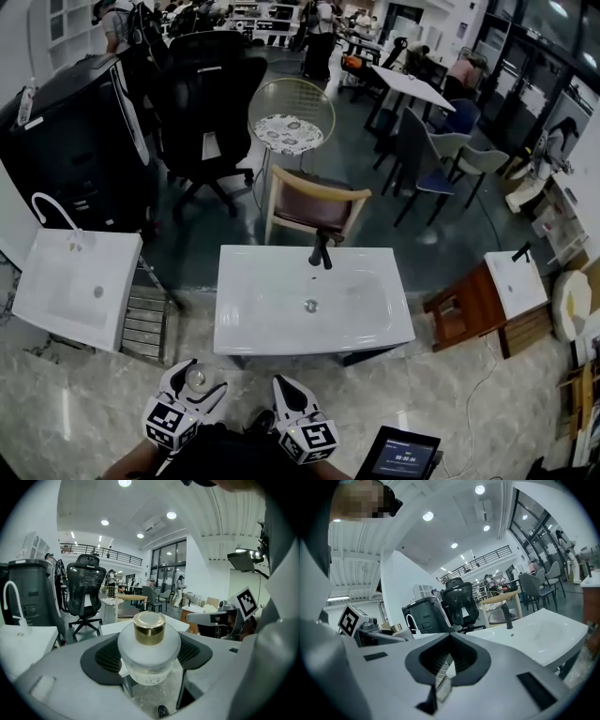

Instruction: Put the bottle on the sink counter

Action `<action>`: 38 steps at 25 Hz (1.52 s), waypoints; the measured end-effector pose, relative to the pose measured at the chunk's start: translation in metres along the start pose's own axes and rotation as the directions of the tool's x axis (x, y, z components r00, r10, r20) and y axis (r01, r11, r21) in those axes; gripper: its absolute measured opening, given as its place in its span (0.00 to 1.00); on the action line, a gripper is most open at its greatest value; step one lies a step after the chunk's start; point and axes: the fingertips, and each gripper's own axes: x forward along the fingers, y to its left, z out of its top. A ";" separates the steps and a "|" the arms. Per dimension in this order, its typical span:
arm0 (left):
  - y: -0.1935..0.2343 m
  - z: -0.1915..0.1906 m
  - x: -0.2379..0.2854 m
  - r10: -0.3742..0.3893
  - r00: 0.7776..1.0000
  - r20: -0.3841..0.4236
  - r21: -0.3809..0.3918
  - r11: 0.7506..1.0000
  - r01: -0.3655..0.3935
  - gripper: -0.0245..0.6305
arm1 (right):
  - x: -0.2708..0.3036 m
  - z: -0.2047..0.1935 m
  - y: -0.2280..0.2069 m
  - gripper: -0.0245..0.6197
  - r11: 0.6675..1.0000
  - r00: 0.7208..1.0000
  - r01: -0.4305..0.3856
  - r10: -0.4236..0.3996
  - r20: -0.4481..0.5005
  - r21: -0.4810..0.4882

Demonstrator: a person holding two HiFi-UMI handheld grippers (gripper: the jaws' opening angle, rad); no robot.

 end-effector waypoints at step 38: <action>0.140 0.038 0.093 -0.084 0.996 0.004 -0.020 0.996 0.084 0.55 | 0.146 0.033 -0.035 0.03 0.993 0.993 0.117 -0.117 -0.021 -0.008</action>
